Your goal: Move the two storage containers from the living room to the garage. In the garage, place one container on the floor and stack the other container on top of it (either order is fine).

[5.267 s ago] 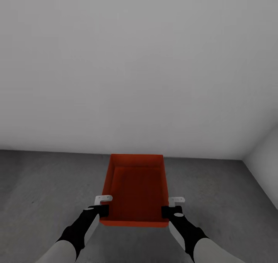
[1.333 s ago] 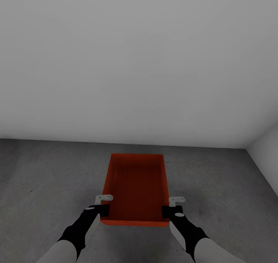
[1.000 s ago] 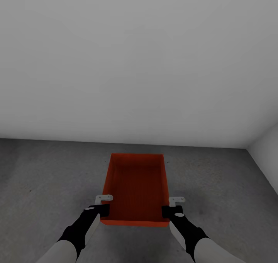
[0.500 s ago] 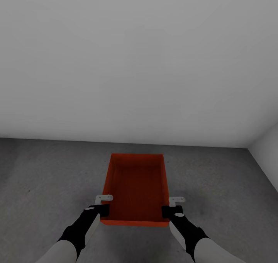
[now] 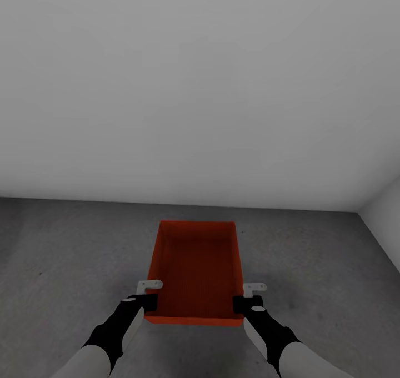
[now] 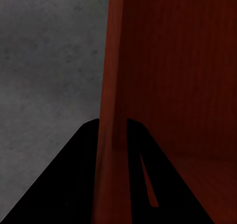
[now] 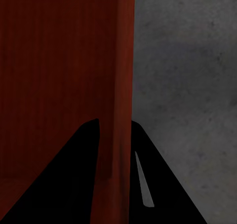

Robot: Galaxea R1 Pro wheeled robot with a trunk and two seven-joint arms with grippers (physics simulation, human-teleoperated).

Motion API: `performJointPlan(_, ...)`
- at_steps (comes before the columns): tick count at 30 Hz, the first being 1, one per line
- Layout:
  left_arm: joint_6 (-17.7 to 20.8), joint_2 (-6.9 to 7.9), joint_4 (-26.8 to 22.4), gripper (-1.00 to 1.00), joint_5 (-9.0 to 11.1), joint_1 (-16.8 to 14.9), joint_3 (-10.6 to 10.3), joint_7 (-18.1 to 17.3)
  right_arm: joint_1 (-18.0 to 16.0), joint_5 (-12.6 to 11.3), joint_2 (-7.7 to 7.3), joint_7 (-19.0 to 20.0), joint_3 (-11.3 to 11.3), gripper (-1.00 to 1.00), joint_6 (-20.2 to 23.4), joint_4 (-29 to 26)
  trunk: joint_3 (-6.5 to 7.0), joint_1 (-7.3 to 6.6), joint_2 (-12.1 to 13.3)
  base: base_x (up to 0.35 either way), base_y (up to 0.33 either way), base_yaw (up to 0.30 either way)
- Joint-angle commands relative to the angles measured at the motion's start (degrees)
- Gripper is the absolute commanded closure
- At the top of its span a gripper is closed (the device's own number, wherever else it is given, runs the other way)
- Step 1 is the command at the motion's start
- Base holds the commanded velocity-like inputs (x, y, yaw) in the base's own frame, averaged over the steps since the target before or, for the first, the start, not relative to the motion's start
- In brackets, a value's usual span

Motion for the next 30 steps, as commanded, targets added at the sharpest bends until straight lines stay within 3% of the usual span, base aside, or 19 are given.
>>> performJointPlan(1, 0.44, 0.21, -0.03, 1.0, -0.41, 0.02, 2.25, 1.05, -0.06, 0.7, -0.1, -5.3, -2.48, 1.0, -1.88, -0.27, -0.23, 0.23, -0.45, 0.0, 0.0, 0.0)
performJointPlan(30, 0.45, 0.21, -0.03, 1.0, -0.41, 0.02, 2.25, 1.06, -0.06, 0.7, -0.1, -5.32, -2.48, 1.0, -1.84, -0.27, -5.43, 6.6, -12.08, 0.0, 0.0, 0.0)
